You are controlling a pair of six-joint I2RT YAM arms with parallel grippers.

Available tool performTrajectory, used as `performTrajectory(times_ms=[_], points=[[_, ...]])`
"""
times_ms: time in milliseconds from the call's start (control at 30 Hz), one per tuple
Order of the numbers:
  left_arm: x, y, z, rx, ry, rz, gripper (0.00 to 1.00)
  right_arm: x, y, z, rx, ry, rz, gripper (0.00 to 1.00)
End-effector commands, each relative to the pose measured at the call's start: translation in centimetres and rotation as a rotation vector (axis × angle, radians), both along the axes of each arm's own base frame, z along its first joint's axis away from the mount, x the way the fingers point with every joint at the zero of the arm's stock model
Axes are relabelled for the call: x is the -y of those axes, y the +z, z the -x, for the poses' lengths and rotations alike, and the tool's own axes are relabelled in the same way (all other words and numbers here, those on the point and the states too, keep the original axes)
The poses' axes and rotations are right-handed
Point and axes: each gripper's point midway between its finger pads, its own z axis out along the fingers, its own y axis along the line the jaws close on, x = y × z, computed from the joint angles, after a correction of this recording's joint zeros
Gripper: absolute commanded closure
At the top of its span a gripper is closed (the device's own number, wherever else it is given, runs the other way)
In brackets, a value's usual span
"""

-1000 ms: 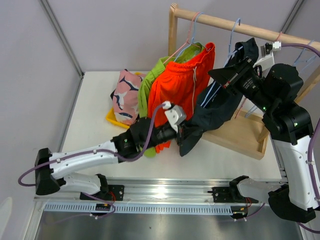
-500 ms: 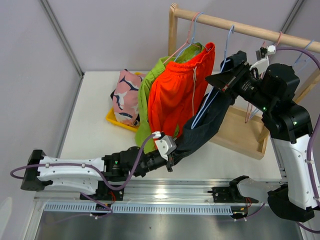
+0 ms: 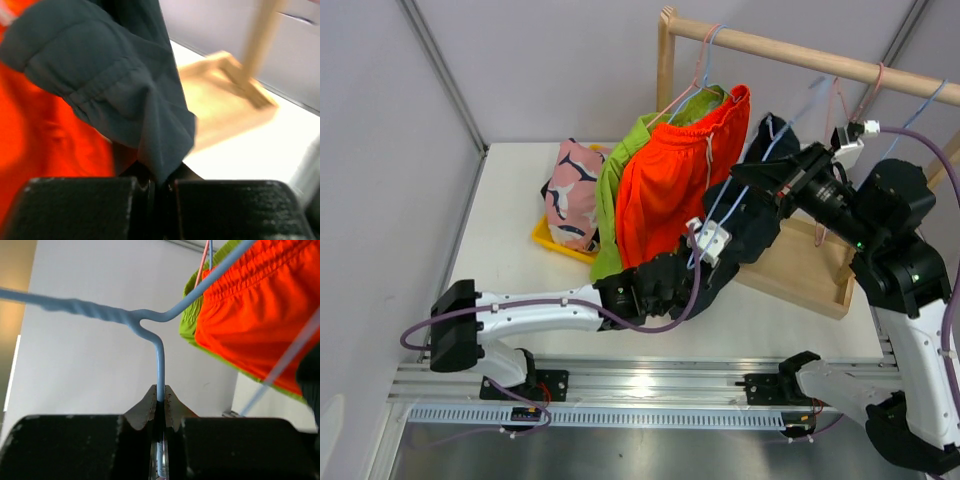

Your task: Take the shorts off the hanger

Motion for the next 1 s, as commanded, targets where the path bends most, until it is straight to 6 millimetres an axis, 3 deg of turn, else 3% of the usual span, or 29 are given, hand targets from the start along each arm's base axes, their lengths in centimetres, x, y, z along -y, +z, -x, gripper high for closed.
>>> performTrajectory(times_ms=[0,33,100,133,167,300,433,500,567,767,967], points=[[-2.2,7.3,-3.3,0.099,0.181,0.181,1.0,0.0,3.4,3.8,0.005,0.108,-0.205,1.0],[-2.7,7.7,-3.7,0.116,0.215,0.185,1.0,0.3,4.6,5.1,0.04,0.133,-0.259,1.0],[-4.2,8.0,-4.1,0.122,0.281,0.217,1.0,0.4,4.5,5.2,-0.012,0.145,-0.34,1.0],[-5.1,9.6,-3.9,0.132,0.285,0.283,1.0,0.7,4.9,5.4,-0.002,0.142,-0.356,1.0],[-5.5,8.4,-3.9,0.13,0.291,0.271,1.0,1.1,5.6,5.7,0.014,0.13,-0.368,1.0],[-6.3,7.8,-3.4,0.105,0.297,0.25,1.0,0.7,6.1,4.8,0.054,0.111,-0.296,1.0],[-8.1,7.1,-0.6,0.068,0.256,0.229,1.0,-0.2,4.8,1.8,0.033,0.075,-0.141,1.0],[-9.9,6.4,1.0,0.048,0.256,0.233,1.0,0.2,4.5,0.2,0.039,0.034,-0.1,1.0],[-10.9,4.8,2.2,0.007,0.246,0.207,1.0,0.3,3.9,-1.6,0.036,0.006,-0.048,1.0],[-15.5,6.2,4.7,-0.022,0.22,0.224,1.0,3.6,2.0,-7.1,-0.003,-0.114,0.02,1.0],[-19.5,7.2,4.9,-0.02,0.268,0.189,1.0,6.6,1.0,-12.3,0.035,-0.184,0.067,1.0]])
